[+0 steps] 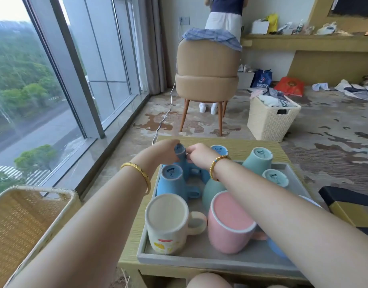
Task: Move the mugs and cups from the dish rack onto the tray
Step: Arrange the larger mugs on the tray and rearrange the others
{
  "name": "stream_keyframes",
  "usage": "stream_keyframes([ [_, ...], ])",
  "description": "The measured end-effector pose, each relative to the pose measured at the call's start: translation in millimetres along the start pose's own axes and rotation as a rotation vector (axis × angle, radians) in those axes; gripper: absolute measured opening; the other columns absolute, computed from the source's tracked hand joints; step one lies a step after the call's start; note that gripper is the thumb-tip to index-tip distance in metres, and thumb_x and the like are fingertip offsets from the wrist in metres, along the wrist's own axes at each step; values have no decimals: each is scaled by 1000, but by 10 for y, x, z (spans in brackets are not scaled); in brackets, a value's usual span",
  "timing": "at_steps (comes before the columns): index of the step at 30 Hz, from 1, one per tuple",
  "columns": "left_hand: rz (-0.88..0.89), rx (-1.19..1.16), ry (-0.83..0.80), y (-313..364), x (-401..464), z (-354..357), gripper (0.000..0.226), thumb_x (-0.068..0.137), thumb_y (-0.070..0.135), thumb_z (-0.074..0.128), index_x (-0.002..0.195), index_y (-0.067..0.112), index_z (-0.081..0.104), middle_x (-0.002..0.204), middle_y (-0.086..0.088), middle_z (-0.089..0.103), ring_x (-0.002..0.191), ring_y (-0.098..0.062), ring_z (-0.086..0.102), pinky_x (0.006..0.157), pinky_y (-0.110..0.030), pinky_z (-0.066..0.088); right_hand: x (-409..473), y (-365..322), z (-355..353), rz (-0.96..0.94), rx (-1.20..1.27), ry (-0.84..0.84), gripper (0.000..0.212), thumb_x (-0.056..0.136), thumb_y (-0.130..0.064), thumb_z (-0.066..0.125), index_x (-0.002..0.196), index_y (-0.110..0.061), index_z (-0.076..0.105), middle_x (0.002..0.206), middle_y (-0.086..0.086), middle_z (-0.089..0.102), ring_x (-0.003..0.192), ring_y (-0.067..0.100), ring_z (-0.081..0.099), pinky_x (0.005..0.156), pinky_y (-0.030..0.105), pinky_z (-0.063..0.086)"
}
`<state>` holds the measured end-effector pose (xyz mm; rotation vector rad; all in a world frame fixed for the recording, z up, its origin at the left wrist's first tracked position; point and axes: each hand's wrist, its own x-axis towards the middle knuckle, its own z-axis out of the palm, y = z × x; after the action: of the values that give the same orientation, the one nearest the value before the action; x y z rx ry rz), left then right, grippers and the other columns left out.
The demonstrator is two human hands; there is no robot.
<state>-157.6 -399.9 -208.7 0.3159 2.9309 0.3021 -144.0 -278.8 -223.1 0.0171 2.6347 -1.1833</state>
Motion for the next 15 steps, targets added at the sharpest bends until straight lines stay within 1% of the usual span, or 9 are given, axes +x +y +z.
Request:
stream_keyframes([
  [1,13,23,3,-9,12,-8,62,86,23,61,140,9,34,141,-13,44,126,-30,44,98,-33,37,31,20,-12,-1,30,-21,23,86,7,40,91,8,63,78,14,57,82,28,57,69,32,44],
  [2,22,40,12,-19,21,-18,61,85,25,63,139,10,37,138,-13,47,123,-30,46,95,-33,39,60,32,-26,3,59,-43,26,86,8,41,102,12,62,93,18,63,100,34,60,81,38,47],
  [3,29,50,26,-28,26,-24,61,84,26,65,137,10,39,136,-13,49,121,-30,48,93,-33,39,78,43,-37,7,82,-60,29,87,8,41,109,13,59,109,24,64,114,37,56,87,39,47],
  [4,30,53,39,-35,30,-24,62,83,28,66,137,11,41,135,-12,50,120,-30,48,92,-33,40,88,48,-44,11,94,-67,31,89,8,40,114,13,57,120,28,60,120,37,53,91,38,47],
  [5,28,51,51,-39,34,-24,63,82,29,67,137,11,41,135,-12,50,120,-30,49,92,-33,40,97,52,-48,15,106,-69,32,90,6,39,117,12,56,126,29,56,123,36,52,96,40,46],
  [7,14,49,68,-38,41,-11,65,81,30,68,138,12,40,135,-12,50,121,-30,48,93,-34,41,124,64,-57,27,122,-68,35,91,4,36,120,10,54,132,30,50,125,36,50,105,47,41],
  [10,-22,49,93,-28,55,20,63,81,33,68,135,10,44,131,-13,53,117,-31,50,90,-34,42,173,87,-43,42,138,-101,36,90,6,37,123,8,51,136,27,47,127,35,48,106,49,39],
  [13,-58,8,129,-21,66,62,58,80,35,67,127,7,49,123,-14,57,111,-30,53,79,-32,41,220,91,-46,37,206,-104,37,91,4,41,128,3,50,136,23,49,127,35,49,99,41,44],
  [15,-77,-31,162,-25,69,101,57,79,35,68,125,6,49,121,-15,56,109,-31,53,75,-31,38,241,89,-64,39,247,-96,39,92,1,41,131,0,49,138,21,48,128,35,47,97,40,44],
])
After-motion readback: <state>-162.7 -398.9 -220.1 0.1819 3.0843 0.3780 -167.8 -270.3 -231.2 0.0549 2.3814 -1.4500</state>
